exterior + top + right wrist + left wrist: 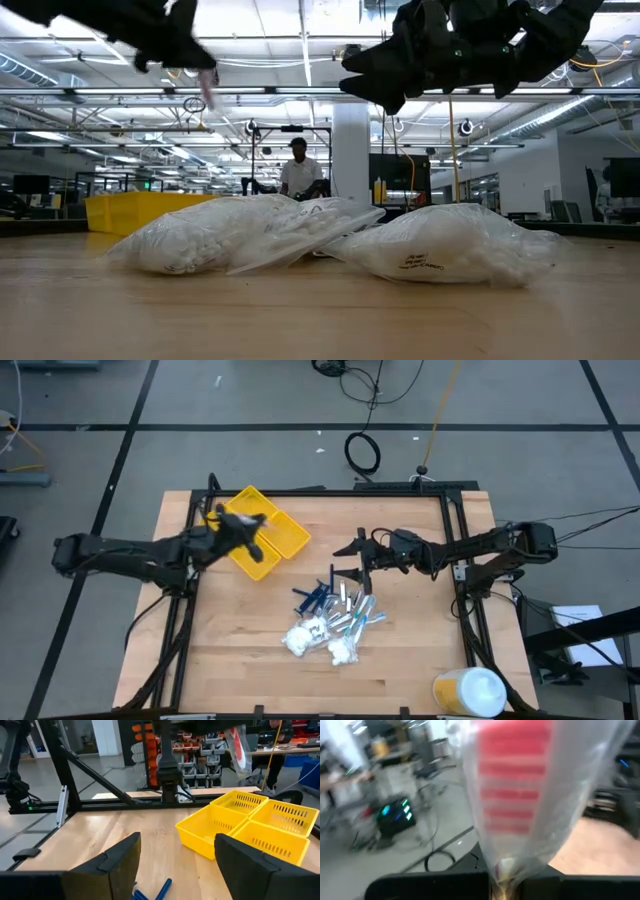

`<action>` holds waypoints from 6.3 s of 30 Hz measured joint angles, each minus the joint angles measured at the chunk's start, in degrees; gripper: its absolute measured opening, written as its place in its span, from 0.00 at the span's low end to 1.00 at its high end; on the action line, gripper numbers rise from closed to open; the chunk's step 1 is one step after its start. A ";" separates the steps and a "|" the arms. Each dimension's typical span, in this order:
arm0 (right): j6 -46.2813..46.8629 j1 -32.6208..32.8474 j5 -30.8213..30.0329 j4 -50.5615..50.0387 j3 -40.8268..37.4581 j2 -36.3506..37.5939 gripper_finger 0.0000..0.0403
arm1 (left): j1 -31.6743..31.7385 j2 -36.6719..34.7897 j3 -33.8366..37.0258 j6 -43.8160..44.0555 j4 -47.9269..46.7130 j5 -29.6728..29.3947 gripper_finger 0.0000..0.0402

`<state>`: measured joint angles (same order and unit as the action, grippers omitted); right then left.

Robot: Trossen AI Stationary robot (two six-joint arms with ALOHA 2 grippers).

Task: Pick & Place Travel size toiletries
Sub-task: Put the red toothbrush into the middle left yellow bin, then put the blue toothbrush into the middle left yellow bin

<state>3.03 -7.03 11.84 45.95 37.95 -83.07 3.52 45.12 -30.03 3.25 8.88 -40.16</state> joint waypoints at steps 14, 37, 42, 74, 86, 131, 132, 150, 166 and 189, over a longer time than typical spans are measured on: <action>-2.41 -0.02 -0.05 -0.39 0.00 -0.02 0.56 | 11.29 -14.49 10.12 37.70 -30.31 -11.61 0.02; -2.94 -0.02 -2.84 -0.39 0.00 -0.02 0.56 | 22.67 -14.38 10.83 40.30 -37.31 -5.38 0.50; -3.74 -0.02 -2.93 -0.39 0.00 -0.02 0.56 | 23.57 -14.45 10.32 30.44 -32.30 -3.59 0.66; -1.40 22.70 -10.54 -50.26 4.74 0.17 0.56 | 6.48 4.82 2.41 14.32 -8.49 21.91 0.74; -8.18 25.48 -10.36 -46.28 3.45 -5.48 0.53 | 6.10 12.26 2.48 17.82 -3.79 21.84 0.74; -13.44 13.50 -12.47 -10.35 3.42 0.51 0.00 | 3.89 22.00 2.37 1.57 17.28 32.37 0.74; -13.48 12.40 -10.94 -7.46 3.37 -0.17 0.00 | 3.19 23.88 2.35 -0.82 20.63 34.48 0.74; -12.95 8.07 -4.07 5.67 3.37 -4.77 0.00 | -5.08 36.32 -0.10 -14.61 47.71 39.65 0.74; -13.11 8.23 -0.46 12.54 3.39 -4.79 0.00 | -8.06 37.03 -5.54 -15.06 34.87 37.91 0.74; -11.06 8.26 3.34 14.09 3.43 -4.74 0.00 | -5.88 47.50 -11.07 -14.71 43.50 38.13 0.56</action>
<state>-8.03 1.23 15.18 60.05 41.39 -87.81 -2.36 92.62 -41.10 -11.46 52.38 -2.03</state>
